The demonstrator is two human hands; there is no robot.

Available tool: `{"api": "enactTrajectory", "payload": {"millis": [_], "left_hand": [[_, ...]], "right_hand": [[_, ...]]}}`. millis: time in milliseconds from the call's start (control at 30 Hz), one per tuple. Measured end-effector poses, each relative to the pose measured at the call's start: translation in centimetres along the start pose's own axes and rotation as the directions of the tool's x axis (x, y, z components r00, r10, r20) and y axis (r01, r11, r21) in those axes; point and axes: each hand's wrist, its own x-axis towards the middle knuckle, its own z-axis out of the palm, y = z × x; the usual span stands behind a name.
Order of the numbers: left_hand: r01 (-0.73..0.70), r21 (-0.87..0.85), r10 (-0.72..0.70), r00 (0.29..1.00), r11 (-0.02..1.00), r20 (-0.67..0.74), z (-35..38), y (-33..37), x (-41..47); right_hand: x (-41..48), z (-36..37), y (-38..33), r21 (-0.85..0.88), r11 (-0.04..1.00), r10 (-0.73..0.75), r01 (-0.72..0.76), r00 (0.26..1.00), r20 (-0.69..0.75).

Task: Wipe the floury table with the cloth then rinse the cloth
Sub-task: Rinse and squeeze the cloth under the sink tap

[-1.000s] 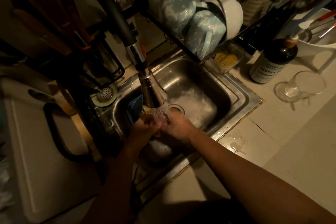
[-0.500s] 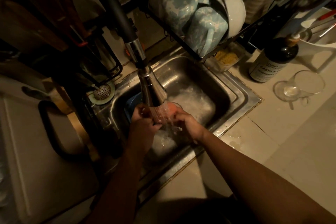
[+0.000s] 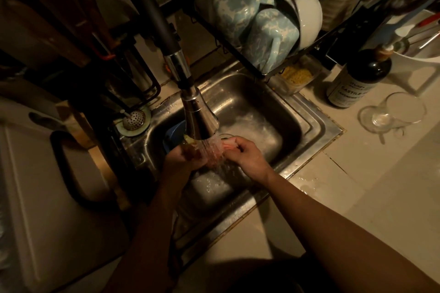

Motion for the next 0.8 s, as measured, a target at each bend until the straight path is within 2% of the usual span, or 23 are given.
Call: {"api": "enactTrajectory", "payload": {"millis": [67,200,400,500,567,667,733,800], "left_hand": [[0.017,-0.021,-0.017,1.000,1.000,0.003,-0.2,-0.1,0.3],[-0.002,0.031,-0.002,0.990,1.000,0.141,0.9,0.3,-0.4],[-0.010,-0.009,0.010,0.999,1.000,0.049,2.4,0.4,-0.9],[0.034,-0.109,-0.028,0.998,0.993,0.051,2.9,0.4,-0.9],[0.050,-0.160,-0.046,0.999,0.986,0.025,3.4,0.5,-1.0],[0.036,-0.199,-0.048,0.997,0.979,-0.057,4.2,0.1,-1.2],[0.033,-0.166,-0.046,0.996,0.986,-0.075,4.7,0.1,-1.5],[-0.035,-0.057,0.028,0.992,0.998,-0.127,4.6,0.5,-1.8]], "right_hand": [[0.1,-0.4,0.1,0.000,1.000,0.006,-0.006,1.000,-0.002],[0.1,-0.8,-0.4,-0.014,1.000,0.003,-0.003,0.999,0.039],[-0.1,-1.2,-0.9,0.042,0.999,0.026,-0.031,0.993,0.116],[-0.5,-1.4,-0.9,0.030,0.997,0.067,-0.073,0.985,0.161],[-0.5,-1.1,-0.6,-0.062,0.998,0.002,0.005,0.994,0.113],[-0.2,-0.7,-0.1,-0.138,0.989,-0.056,0.044,0.995,-0.083],[-0.2,-0.5,0.0,-0.118,0.992,-0.074,0.053,0.980,-0.184],[-0.6,-0.2,-0.5,-0.041,0.993,-0.112,0.107,0.978,-0.173]]}}
